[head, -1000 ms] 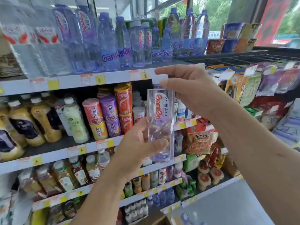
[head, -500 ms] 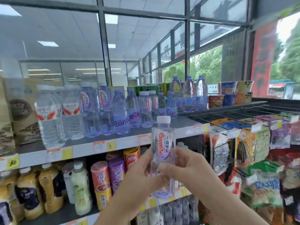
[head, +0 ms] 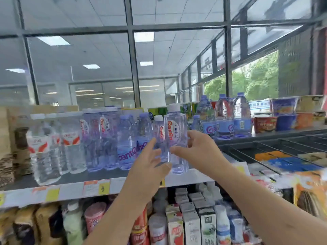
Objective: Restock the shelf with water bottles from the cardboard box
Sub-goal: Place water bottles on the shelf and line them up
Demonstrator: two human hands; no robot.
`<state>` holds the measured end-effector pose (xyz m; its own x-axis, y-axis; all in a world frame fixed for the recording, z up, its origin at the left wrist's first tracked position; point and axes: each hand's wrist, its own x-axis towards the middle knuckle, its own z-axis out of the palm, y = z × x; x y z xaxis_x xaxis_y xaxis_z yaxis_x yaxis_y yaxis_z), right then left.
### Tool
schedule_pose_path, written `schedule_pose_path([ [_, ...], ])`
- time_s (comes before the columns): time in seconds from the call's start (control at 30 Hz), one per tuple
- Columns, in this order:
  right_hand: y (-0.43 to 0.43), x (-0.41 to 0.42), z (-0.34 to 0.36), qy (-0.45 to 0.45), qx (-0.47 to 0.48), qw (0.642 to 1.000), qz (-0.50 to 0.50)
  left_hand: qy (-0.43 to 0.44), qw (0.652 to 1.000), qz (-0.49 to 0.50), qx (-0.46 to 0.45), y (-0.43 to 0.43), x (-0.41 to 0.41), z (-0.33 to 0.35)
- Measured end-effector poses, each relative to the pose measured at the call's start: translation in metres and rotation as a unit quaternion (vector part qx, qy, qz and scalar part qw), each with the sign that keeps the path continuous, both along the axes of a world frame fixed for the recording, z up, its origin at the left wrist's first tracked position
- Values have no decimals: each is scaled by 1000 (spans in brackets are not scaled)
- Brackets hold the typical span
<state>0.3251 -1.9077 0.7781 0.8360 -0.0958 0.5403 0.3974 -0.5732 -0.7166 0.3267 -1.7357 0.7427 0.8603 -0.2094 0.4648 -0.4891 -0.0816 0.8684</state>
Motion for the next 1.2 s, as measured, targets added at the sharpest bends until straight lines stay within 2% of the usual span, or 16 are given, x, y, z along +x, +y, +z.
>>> schedule_pose_path([
  [0.1,-16,43,4,23,-15,1000,-4,18,999,44,1,-9,16,1],
  [0.3,-28,101,-17,59,-25,998,-13,19,993,98,63,-17,53,15],
  [0.47,-38,126,-27,59,-18,998,-25,11,989,101,108,-19,87,12],
  [0.6,-40,141,-24,69,-49,996,-31,0,987,107,121,-21,112,7],
  [0.83,-24,168,-25,72,-24,996,-48,-5,983,134,125,-21,144,1],
  [1.2,-18,178,-32,58,-41,995,-67,-5,985,120,121,-19,156,-14],
])
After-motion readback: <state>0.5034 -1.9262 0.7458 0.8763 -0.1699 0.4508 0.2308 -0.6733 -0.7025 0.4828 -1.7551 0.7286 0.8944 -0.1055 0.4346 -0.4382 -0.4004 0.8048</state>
